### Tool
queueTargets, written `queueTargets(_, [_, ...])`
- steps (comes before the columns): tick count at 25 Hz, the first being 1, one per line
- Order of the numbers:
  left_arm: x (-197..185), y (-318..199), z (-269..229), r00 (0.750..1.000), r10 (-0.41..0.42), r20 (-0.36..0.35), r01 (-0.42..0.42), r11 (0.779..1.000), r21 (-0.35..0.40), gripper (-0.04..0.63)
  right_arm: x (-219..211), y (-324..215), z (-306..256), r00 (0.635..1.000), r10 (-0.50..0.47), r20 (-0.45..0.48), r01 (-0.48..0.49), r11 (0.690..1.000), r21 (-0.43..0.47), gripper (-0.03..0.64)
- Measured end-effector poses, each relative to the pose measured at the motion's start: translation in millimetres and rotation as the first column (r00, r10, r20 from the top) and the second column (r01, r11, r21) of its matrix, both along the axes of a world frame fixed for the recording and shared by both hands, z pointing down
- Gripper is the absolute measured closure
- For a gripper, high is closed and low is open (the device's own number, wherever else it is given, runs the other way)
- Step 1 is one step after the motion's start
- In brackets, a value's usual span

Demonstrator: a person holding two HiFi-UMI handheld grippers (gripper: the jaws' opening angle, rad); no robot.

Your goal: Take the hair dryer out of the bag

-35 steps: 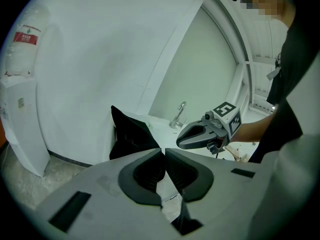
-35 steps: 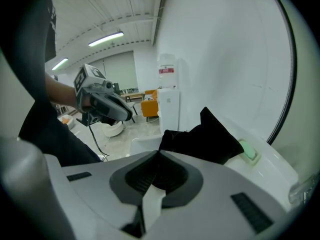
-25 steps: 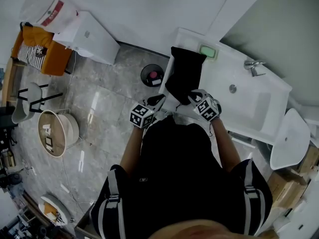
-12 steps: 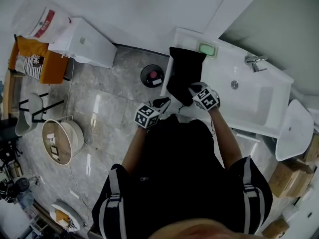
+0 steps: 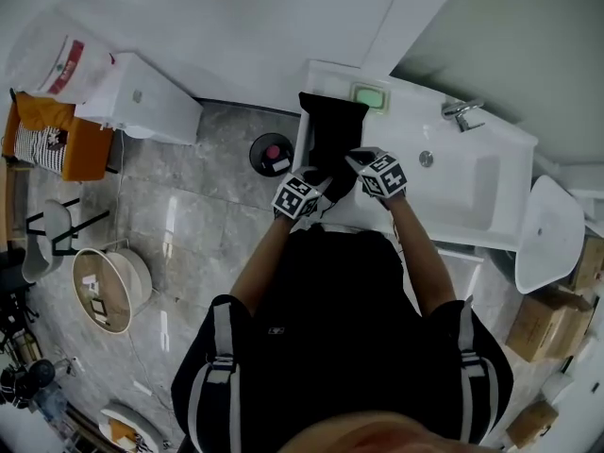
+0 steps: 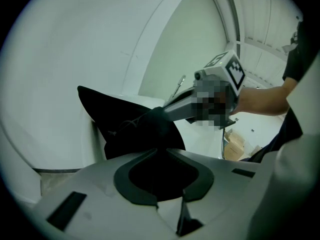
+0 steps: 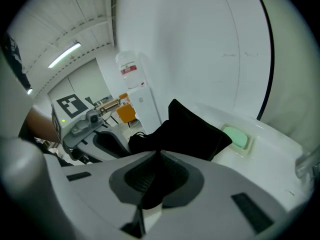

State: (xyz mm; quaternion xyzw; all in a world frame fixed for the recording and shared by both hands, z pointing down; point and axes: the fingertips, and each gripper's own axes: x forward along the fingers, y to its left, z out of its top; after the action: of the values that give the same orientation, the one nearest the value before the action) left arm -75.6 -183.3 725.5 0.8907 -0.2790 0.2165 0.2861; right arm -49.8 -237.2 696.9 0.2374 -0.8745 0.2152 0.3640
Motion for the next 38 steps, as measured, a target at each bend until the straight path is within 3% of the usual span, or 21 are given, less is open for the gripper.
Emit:
queueTargets(4, [2.6, -20.8, 9.4, 0.996, -0.091, -0.023, 0.090, 0.995, -0.041, 0.555, 9.8, 2.8, 0.4, 1.000, 0.008, 0.012, -0.008, 1.000, -0.018, 0.541])
queueTargets(8, [12.5, -24.1, 19.7, 0.996, -0.081, -0.026, 0.078, 0.991, -0.110, 0.481, 3.8, -0.9, -10.5, 0.995, 0.025, 0.098, -0.022, 0.999, -0.035, 0.541])
queueTargets(12, [27.1, -31.5, 24.2, 0.996, -0.088, -0.015, 0.085, 0.989, -0.121, 0.463, 5.4, -4.0, -16.2, 0.989, 0.036, 0.142, -0.028, 0.998, -0.057, 0.541])
queueTargets(19, [36.2, -51.2, 54.0, 0.982, -0.157, 0.100, 0.172, 0.972, -0.163, 0.413, 21.1, -2.4, -19.3, 0.976, 0.089, 0.201, -0.063, 0.989, -0.132, 0.541])
queueTargets(26, [45.9, -60.4, 75.6, 0.970, -0.167, 0.174, 0.201, 0.958, -0.206, 0.394, 39.1, 12.0, -12.1, 0.983, 0.061, 0.175, -0.035, 0.989, -0.147, 0.541])
queueTargets(29, [46.5, -68.1, 84.4, 0.957, -0.190, 0.221, 0.230, 0.957, -0.177, 0.379, 45.9, 21.8, -3.6, 0.987, 0.042, 0.153, -0.018, 0.988, -0.156, 0.541])
queueTargets(31, [50.2, -70.9, 86.6, 0.955, -0.214, 0.204, 0.249, 0.954, -0.169, 0.379, 50.5, 30.6, 3.7, 0.991, 0.026, 0.134, -0.005, 0.987, -0.158, 0.540])
queueTargets(34, [50.1, -71.8, 80.0, 0.962, -0.240, 0.129, 0.264, 0.939, -0.220, 0.397, 56.1, 42.0, 12.7, 0.993, 0.017, 0.121, 0.004, 0.986, -0.167, 0.540])
queueTargets(38, [49.0, -70.4, 67.7, 0.964, -0.263, -0.044, 0.236, 0.918, -0.319, 0.406, 57.6, 49.1, 14.7, 0.990, 0.027, 0.139, -0.002, 0.984, -0.176, 0.540])
